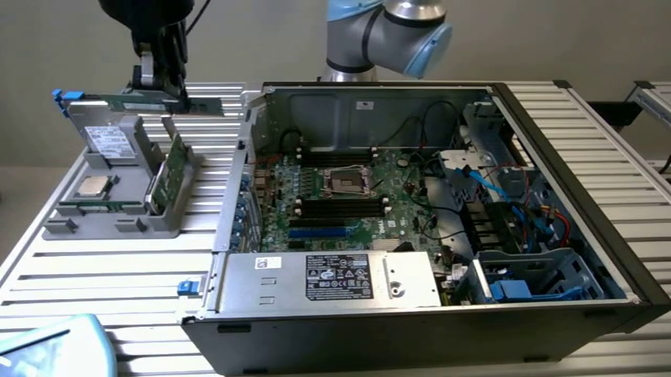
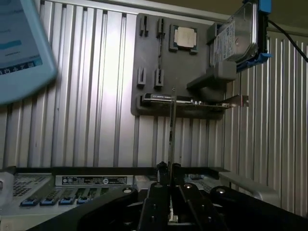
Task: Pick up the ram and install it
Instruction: 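Pick up the ram and move it above insertion slot, then insert the ram into the slot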
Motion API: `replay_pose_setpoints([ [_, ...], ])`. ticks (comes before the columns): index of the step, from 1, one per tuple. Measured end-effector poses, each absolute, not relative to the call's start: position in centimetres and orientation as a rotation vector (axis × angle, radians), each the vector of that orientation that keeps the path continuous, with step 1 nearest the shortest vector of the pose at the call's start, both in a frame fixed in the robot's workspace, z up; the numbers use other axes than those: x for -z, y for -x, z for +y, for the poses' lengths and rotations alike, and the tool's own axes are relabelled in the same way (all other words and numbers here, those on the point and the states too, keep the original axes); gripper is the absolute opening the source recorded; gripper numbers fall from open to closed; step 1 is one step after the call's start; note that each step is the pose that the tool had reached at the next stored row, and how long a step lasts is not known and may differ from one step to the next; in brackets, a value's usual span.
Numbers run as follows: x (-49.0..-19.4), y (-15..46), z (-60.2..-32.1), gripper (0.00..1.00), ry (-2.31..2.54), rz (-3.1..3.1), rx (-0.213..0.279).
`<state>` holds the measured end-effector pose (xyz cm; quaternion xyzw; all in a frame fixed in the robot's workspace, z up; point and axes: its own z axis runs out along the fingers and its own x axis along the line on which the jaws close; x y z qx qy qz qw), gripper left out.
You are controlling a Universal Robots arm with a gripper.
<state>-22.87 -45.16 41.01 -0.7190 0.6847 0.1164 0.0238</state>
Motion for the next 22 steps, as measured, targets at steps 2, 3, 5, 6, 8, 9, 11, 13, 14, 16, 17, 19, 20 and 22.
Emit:
replay_pose_setpoints([
  [2, -41.3, 22.3, -45.3, 0.14, 2.227, 2.117, -0.361],
  [3, -41.4, 22.1, -45.3, 0.14, 2.228, 2.116, -0.361],
  [5, -41.6, 21.5, -45.5, 0.14, 2.23, 2.114, -0.362],
  [6, -41.7, 21.2, -45.5, 0.14, 2.23, 2.114, -0.362],
  [8, -41.9, 20.4, -45.7, 0.14, 2.23, 2.114, -0.362],
  [9, -41.9, 20.0, -45.8, 0.14, 2.23, 2.114, -0.362],
  [11, -42.0, 19.0, -45.8, 0.14, 2.23, 2.114, -0.362],
  [13, -42.0, 18.1, -45.9, 0.14, 2.23, 2.114, -0.362],
  [14, -42.0, 17.8, -45.9, 0.14, 2.23, 2.114, -0.362],
  [16, -42.0, 17.1, -45.9, 0.14, 2.23, 2.114, -0.362],
  [17, -42.0, 16.8, -45.9, 0.14, 2.23, 2.114, -0.362],
  [19, -42.0, 16.3, -45.9, 0.14, 2.23, 2.114, -0.361],
  [20, -42.0, 16.0, -45.9, 0.14, 2.23, 2.113, -0.361],
  [22, -42.0, 15.4, -45.9, 0.14, 2.231, 2.114, -0.359],
])
